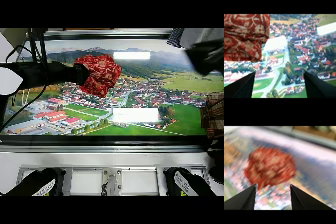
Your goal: Fold the clothes and pants, and hang the long-sleeved shirts on hangers.
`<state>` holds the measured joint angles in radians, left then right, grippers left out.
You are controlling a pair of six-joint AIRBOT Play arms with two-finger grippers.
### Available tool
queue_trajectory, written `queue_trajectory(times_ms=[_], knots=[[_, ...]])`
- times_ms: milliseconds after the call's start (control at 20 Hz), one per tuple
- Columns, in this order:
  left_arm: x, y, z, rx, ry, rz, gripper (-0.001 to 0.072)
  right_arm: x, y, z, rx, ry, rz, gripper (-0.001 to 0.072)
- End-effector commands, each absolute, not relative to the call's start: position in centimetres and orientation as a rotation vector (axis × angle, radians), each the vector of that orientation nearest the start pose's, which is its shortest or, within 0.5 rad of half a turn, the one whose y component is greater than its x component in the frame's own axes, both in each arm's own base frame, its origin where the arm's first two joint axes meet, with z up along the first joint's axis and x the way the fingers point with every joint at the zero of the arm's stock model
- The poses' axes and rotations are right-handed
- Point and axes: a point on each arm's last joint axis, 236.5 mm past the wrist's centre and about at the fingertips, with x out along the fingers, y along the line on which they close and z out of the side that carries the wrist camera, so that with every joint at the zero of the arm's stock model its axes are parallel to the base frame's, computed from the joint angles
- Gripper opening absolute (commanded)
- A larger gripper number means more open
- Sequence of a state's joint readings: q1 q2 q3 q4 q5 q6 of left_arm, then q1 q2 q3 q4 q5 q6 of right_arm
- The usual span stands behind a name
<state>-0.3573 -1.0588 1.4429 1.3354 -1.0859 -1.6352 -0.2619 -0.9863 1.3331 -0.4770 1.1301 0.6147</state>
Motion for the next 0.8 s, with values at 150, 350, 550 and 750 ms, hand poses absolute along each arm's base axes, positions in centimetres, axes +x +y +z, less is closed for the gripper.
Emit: queue_trajectory(times_ms=[150, 350, 550, 750], knots=[[35.8, -19.1, 18.9, -0.171, 0.83, -0.462, 0.0633, 35.1, 23.5, 18.1, -0.107, 0.569, 0.952, 0.0444], [34.4, -18.4, 16.9, -0.183, 0.829, -0.448, 0.0614, 34.9, 24.6, 17.2, -0.096, 0.593, 0.979, 0.0426], [33.6, -18.1, 16.4, -0.181, 0.84, -0.448, 0.0294, 34.9, 24.6, 17.2, -0.096, 0.594, 0.98, 0.0036], [33.7, -18.1, 16.4, -0.177, 0.837, -0.449, 0.0023, 34.7, 24.7, 17.0, -0.097, 0.604, 0.988, 0.0036]])
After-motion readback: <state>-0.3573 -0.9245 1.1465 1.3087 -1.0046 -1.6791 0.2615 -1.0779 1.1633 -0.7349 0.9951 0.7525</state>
